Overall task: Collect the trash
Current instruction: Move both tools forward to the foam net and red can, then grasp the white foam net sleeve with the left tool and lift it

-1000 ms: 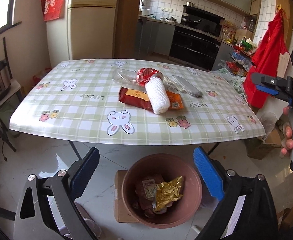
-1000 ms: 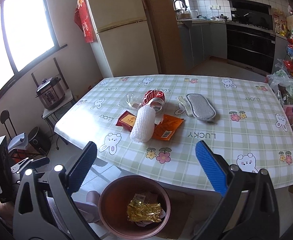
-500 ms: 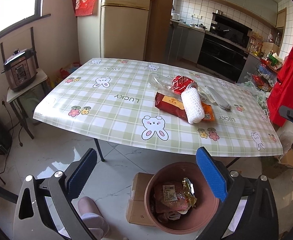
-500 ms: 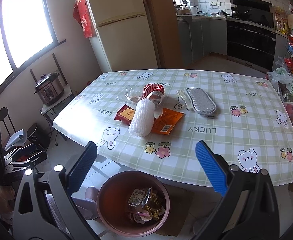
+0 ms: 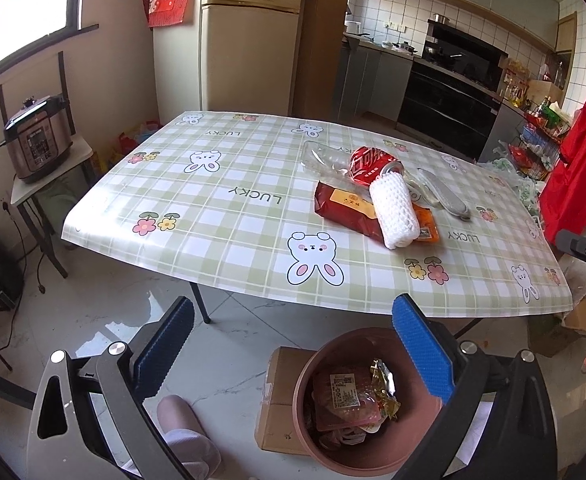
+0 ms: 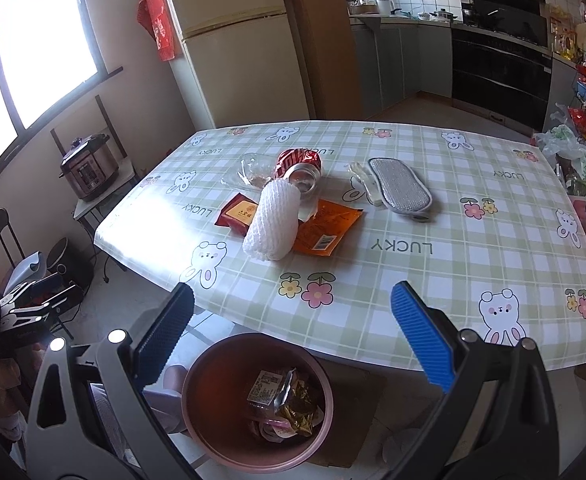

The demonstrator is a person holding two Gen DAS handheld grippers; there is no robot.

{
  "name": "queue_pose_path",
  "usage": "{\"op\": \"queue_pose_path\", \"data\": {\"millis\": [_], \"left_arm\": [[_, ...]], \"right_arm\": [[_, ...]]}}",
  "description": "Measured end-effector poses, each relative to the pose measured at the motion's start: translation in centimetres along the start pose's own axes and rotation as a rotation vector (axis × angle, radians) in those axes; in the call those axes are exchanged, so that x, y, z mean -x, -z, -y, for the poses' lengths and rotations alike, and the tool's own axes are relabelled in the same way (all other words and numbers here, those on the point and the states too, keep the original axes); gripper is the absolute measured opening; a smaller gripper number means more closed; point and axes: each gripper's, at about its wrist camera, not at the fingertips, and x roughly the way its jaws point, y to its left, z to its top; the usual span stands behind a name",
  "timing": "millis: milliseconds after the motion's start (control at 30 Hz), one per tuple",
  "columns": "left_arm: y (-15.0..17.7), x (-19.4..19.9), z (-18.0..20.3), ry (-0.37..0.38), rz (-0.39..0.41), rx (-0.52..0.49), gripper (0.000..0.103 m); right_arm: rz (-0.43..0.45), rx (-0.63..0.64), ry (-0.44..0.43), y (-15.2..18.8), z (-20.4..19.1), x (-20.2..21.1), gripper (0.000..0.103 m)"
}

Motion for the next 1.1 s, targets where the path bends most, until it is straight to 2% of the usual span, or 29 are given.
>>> {"op": "queue_pose_path", "data": {"millis": [300,567,733,800,867,1000,1100], "left_arm": [[-3.8,-4.9,4.0,0.081,-0.023,-0.036,0.097],[-7.4,-13.5,10.2,0.163,-0.094,-0.081,0.097],[-8.2,-18.1,12.9,0.170,-0.136,-0.108,0.097],[-8.3,-19.8,13.4,0.160,-0.150,-0.115,0.093],[-8.3,-21.2,13.7,0.150,-0.170,-0.118,0.085],[-8.4,-22.9,13.6,0.145,-0.190,-0.110,0.073],[-8.2,-23.3,13.5,0.161,-0.190,-0.136,0.053]], "right_arm": [[-0.040,0.007,0.036,-0.6,3.1,-3.4,0.097],[-0.047,0.044,0.067,-2.2,7.2,-6.8,0.097],[-0.070,0.036,0.068,-3.4,9.6,-9.4,0.097],[-0.070,0.037,0.067,-3.8,10.2,-10.5,0.097],[-0.075,0.045,0.071,-4.1,10.5,-11.4,0.097],[-0.071,0.048,0.052,-4.5,10.5,-12.7,0.097],[-0.078,0.048,0.050,-4.7,10.1,-13.4,0.097]]}}
